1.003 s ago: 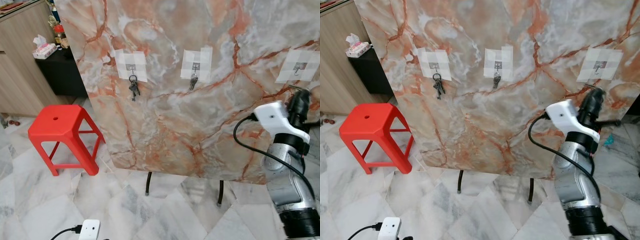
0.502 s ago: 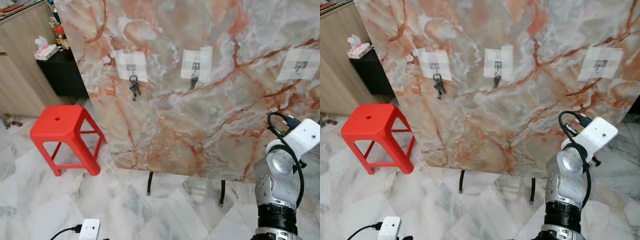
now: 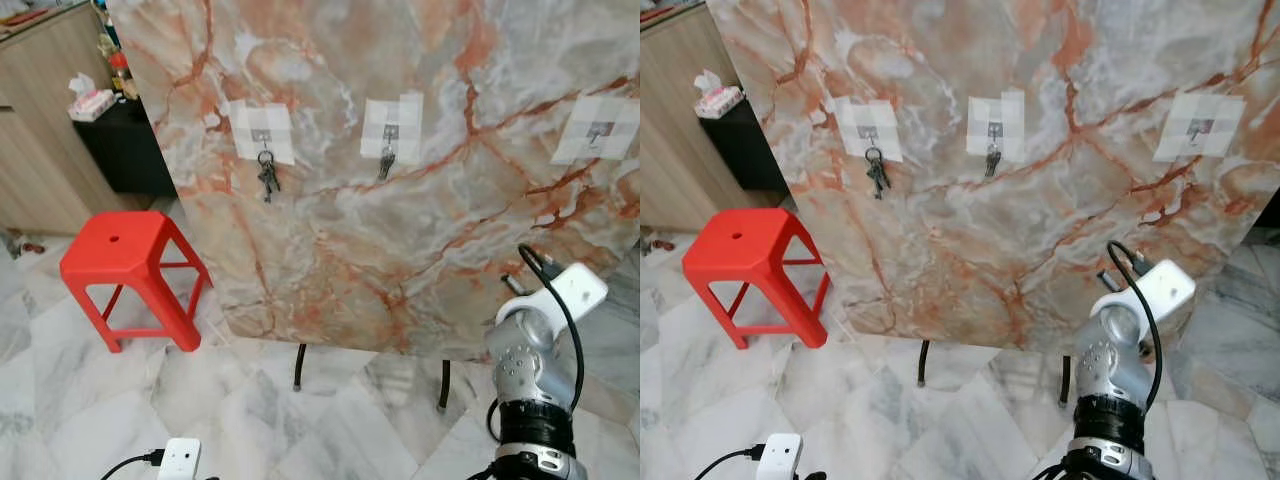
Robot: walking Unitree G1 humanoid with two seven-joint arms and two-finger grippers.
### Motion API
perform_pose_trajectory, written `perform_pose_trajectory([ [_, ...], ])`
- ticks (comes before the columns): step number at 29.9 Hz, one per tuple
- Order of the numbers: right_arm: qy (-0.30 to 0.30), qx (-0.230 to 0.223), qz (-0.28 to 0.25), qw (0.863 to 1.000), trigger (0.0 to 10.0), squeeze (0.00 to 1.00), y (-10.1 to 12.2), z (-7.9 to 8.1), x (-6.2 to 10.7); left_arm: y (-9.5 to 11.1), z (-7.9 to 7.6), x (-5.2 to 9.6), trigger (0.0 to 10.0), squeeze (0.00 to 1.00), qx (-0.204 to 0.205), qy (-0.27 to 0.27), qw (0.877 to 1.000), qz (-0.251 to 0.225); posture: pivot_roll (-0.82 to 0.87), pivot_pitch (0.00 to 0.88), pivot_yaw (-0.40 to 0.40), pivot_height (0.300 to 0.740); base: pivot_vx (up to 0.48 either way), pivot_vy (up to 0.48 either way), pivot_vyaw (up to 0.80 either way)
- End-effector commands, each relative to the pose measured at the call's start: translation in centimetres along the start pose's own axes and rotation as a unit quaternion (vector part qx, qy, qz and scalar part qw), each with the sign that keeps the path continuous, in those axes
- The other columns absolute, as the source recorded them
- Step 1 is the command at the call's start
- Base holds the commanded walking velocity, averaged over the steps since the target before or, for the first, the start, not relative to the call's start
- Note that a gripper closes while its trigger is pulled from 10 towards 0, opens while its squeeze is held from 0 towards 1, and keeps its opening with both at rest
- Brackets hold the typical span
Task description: Hang keys on a hook
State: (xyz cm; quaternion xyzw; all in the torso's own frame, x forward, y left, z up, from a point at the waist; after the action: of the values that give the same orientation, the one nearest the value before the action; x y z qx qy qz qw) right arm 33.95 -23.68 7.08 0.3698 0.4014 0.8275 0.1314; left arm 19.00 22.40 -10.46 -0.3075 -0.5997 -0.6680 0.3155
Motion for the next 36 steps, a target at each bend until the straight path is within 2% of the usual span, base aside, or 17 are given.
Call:
perform_pose_trajectory([
  [1, 0.037, 0.069, -0.037, 0.996, 10.0, 0.0, 1.2, 1.3, 0.2, -0.5, 0.3, 0.1, 10.0, 0.0, 0.006, 0.003, 1.0, 0.007, 0.08, 0.046, 0.042, 0.74, 0.0, 0.0, 0.0],
  [3, 0.049, 0.162, -0.113, 0.979, 10.0, 0.0, 3.1, 2.0, 0.6, -0.5, 0.2, 0.1, 10.0, 0.0, 0.006, 0.003, 1.0, 0.007, 0.08, 0.046, 0.043, 0.74, 0.0, 0.0, 0.0],
  [5, 0.046, 0.156, -0.138, 0.977, 10.0, 0.0, 3.9, 2.2, 0.9, -0.5, 0.2, 0.1, 10.0, 0.0, 0.006, 0.003, 1.0, 0.007, 0.08, 0.048, 0.043, 0.74, 0.0, 0.0, 0.0],
  [8, 0.036, 0.291, -0.309, 0.905, 10.0, 0.0, 7.9, 3.6, 3.0, -0.5, 0.2, 0.1, 10.0, 0.0, 0.002, 0.003, 1.0, 0.008, 0.09, 0.046, 0.043, 0.74, 0.0, 0.0, 0.0],
  [10, 0.051, 0.285, -0.338, 0.896, 10.0, 0.0, 8.5, 4.5, 3.9, -0.5, 0.2, 0.1, 10.0, 0.0, 0.002, 0.003, 1.0, 0.008, 0.08, 0.049, 0.043, 0.74, 0.0, 0.0, 0.0],
  [13, 0.086, 0.288, -0.302, 0.905, 10.0, 0.0, 7.4, 5.1, 3.3, -0.5, 0.2, 0.1, 10.0, 0.0, 0.001, 0.003, 1.0, 0.007, 0.08, 0.047, 0.044, 0.74, 0.0, 0.0, 0.0],
  [16, 0.129, 0.259, -0.23, 0.929, 10.0, 0.0, 5.4, 5.5, 2.6, -0.4, 0.2, 0.1, 10.0, 0.0, -0.007, 0.001, 1.0, 0.004, 0.08, 0.047, 0.042, 0.74, 0.0, 0.0, 0.0],
  [19, 0.214, 0.33, -0.146, 0.908, 10.0, 0.0, 2.9, 6.7, 2.8, 0.8, 0.7, 0.0, 10.0, 0.0, -0.032, -0.002, 0.999, -0.02, 0.08, 0.048, 0.044, 0.74, 0.0, 0.0, 0.0],
  [21, 0.242, 0.362, -0.136, 0.89, 10.0, 0.0, 2.5, 6.9, 3.0, 1.5, 0.9, 0.0, 10.0, 0.0, -0.041, -0.006, 0.999, -0.033, 0.07, 0.049, 0.044, 0.74, 0.0, 0.0, 0.0],
  [24, 0.319, 0.46, -0.102, 0.823, 10.0, 0.0, 0.9, 6.9, 3.7, 3.3, 1.3, 0.0, 10.0, 0.0, -0.075, -0.027, 0.995, -0.066, 0.07, 0.053, 0.038, 0.74, 0.0, 0.0, 0.0],
  [25, 0.362, 0.506, -0.08, 0.779, 10.0, 0.0, 0.1, 6.4, 4.2, 5.0, 1.5, 0.1, 10.0, 0.0, -0.111, -0.048, 0.988, -0.096, 0.07, 0.057, 0.034, 0.74, 0.0, 0.0, 0.0],
  [27, 0.4, 0.554, -0.053, 0.728, 10.0, 0.0, -0.7, 5.7, 4.5, 7.4, 1.7, 0.4, 10.0, 0.0, -0.15, -0.079, 0.976, -0.138, 0.07, 0.059, 0.029, 0.74, 0.0, 0.0, 0.0],
  [28, 0.411, 0.57, -0.043, 0.71, 10.0, 0.0, -0.9, 5.5, 4.6, 8.2, 1.8, 0.6, 10.0, 0.0, -0.161, -0.089, 0.971, -0.152, 0.08, 0.061, 0.028, 0.74, 0.0, 0.0, 0.0],
  [29, 0.411, 0.57, -0.043, 0.71, 10.0, 0.0, -0.9, 5.5, 4.6, 8.2, 1.8, 0.6, 10.0, 0.0, -0.161, -0.089, 0.971, -0.152, 0.08, 0.061, 0.028, 0.74, 0.0, 0.0, 0.0],
  [31, 0.459, 0.641, 0.003, 0.615, 10.0, 0.0, -1.6, 4.8, 5.2, 13.2, 1.4, 2.1, 10.0, 0.0, -0.22, -0.161, 0.935, -0.229, 0.09, 0.08, 0.018, 0.74, 0.0, 0.0, 0.0],
  [32, 0.468, 0.651, 0.006, 0.598, 10.0, 0.0, -1.7, 4.9, 5.3, 14.3, 1.0, 2.6, 10.0, 0.0, -0.228, -0.185, 0.925, -0.242, 0.09, 0.084, 0.017, 0.74, 0.0, 0.0, 0.0],
  [36, 0.5, 0.658, 0.0, 0.563, 10.0, 0.0, -1.5, 6.4, 6.4, 17.4, -1.3, 4.7, 10.0, 0.0, -0.244, -0.266, 0.89, -0.278, 0.09, 0.092, 0.02, 0.74, 0.0, 0.0, 0.0],
])
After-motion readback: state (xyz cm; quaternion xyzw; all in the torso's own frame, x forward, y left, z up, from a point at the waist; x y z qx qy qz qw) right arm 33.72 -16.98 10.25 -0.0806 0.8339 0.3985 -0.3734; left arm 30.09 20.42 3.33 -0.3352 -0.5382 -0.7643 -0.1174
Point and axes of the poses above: a point about 5 cm out from each wrist's last joint towards the gripper, its own x axis pointing back from the gripper into the wrist, its own y axis along the axis of the wrist's last joint, z = x × y, the point moved 3 cm from there along -x, pointing out of the wrist towards the gripper, and after that the axes turned 3 degrees about -x, right-handed, at the moved point
